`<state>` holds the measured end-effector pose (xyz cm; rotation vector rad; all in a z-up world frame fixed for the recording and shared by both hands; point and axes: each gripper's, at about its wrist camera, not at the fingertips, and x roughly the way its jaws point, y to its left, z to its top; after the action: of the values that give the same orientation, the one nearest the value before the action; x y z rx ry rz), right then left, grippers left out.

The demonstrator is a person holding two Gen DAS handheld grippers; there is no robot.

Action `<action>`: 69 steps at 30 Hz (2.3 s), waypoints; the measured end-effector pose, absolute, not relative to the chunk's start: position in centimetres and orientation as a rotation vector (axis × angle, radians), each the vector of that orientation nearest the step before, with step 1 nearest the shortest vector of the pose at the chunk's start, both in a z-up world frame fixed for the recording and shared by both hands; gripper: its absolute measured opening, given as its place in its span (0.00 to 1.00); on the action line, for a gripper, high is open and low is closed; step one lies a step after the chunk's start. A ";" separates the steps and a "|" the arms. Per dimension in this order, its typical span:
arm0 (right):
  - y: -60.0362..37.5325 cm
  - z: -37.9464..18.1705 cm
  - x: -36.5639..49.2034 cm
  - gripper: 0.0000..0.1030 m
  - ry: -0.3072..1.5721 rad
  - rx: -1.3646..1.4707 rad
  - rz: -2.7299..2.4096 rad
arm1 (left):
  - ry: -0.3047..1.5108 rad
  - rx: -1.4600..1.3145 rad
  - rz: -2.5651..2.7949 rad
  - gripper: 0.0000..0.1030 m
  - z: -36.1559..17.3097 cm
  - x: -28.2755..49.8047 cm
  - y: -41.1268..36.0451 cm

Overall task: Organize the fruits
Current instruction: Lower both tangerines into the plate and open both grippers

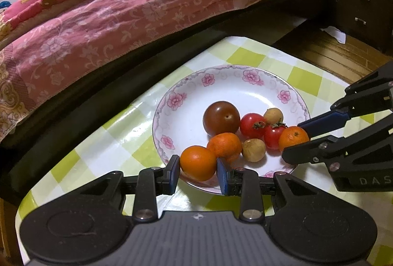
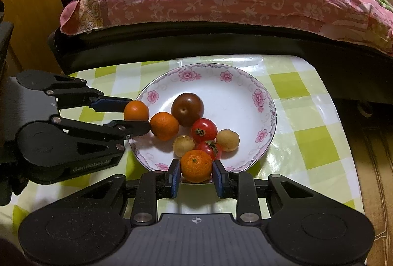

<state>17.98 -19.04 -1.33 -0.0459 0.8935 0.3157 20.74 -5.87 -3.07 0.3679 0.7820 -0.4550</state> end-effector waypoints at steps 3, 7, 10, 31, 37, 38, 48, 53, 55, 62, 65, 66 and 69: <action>-19.0 -1.4 18.1 0.24 0.892 -0.043 0.313 | 0.782 0.369 -0.461 0.39 -3.1 20.7 -6.1; -18.8 -1.7 18.3 0.24 0.887 -0.043 0.318 | 0.780 0.374 -0.459 0.39 -3.3 20.7 -6.3; -18.6 -1.9 18.4 0.24 0.884 -0.050 0.321 | 0.781 0.370 -0.459 0.39 -3.3 20.7 -6.3; -19.0 -2.6 18.8 0.27 0.848 -0.027 0.279 | 0.767 0.389 -0.462 0.39 -3.7 20.4 -6.7; -18.9 -2.5 18.6 0.27 0.841 -0.027 0.279 | 0.753 0.369 -0.460 0.39 -3.2 20.4 -6.5; -19.0 -2.4 18.6 0.27 0.838 -0.026 0.277 | 0.753 0.367 -0.461 0.39 -3.2 20.4 -6.5; -19.4 -1.6 18.5 0.27 0.817 -0.012 0.266 | 0.735 0.349 -0.455 0.40 -2.4 20.1 -6.1; -19.9 -1.1 18.4 0.27 0.798 -0.001 0.239 | 0.733 0.341 -0.445 0.40 -2.1 19.9 -5.8; -20.1 -1.0 18.5 0.27 0.797 0.003 0.231 | 0.737 0.334 -0.444 0.40 -2.0 19.8 -5.7; -20.6 -0.7 18.0 0.27 0.794 0.006 0.207 | 0.746 0.323 -0.442 0.40 -1.7 19.2 -5.5; -20.5 -0.8 17.9 0.27 0.812 0.019 0.208 | 0.750 0.320 -0.438 0.41 -1.6 19.1 -5.4; -20.4 -0.8 17.9 0.27 0.815 0.021 0.210 | 0.753 0.318 -0.438 0.41 -1.6 19.0 -5.3; -20.1 -0.8 17.5 0.27 0.818 0.020 0.213 | 0.766 0.309 -0.438 0.41 -1.7 19.0 -5.2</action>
<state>17.52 -20.15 -0.76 0.0205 0.8184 0.2132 18.97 -5.17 -1.69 0.3087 0.7658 -0.4381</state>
